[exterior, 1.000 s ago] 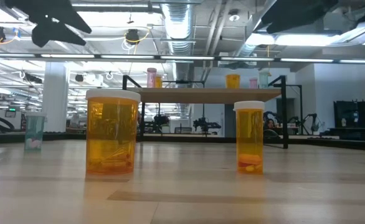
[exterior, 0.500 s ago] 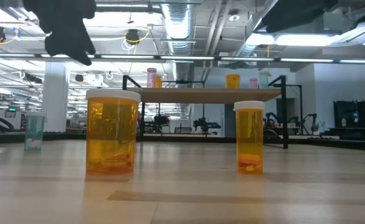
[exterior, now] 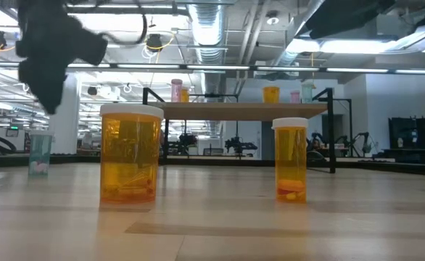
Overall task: Pick and place medicine bottles onto shelf by color
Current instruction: Put the left small blue pill bottle on the shelf
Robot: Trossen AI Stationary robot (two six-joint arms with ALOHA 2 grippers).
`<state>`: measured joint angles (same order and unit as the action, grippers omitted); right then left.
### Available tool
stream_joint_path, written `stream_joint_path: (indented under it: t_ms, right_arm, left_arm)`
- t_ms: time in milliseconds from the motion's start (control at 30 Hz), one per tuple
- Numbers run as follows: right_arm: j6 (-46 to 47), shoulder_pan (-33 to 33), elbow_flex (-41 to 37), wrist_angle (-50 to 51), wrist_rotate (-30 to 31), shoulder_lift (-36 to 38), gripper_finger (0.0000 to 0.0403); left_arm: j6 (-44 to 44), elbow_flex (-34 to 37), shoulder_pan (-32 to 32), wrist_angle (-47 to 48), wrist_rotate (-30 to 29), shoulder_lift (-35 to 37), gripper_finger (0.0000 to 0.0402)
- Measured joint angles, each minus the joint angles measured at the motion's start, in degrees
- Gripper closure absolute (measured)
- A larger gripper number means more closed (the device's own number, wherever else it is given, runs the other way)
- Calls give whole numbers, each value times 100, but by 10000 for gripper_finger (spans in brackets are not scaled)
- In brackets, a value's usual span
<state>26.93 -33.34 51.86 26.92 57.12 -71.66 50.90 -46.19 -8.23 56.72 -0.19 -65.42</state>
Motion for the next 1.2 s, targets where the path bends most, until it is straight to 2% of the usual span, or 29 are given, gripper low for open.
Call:
stream_joint_path:
  t_ms: [100, 500, 933, 1033, 1200]
  right_arm:
    - [-1, 0, 0, 0, -2, 0, 26]
    - [194, -5, 0, 2, -58, 0, 26]
    - [168, -37, 0, 2, -129, -2, 26]
    - [152, -39, 0, 2, -129, -2, 26]
    - [150, -39, 2, 4, -127, -2, 26]
  left_arm:
    - [61, 0, 0, 279, -4, -220, 196]
    - [-94, -11, -1, 163, -15, -877, 196]
    - [-338, 0, -4, -72, 18, -963, 196]
    - [-663, 0, -13, -118, 19, -963, 196]
    - [-1800, 0, -284, -377, -202, -963, 196]
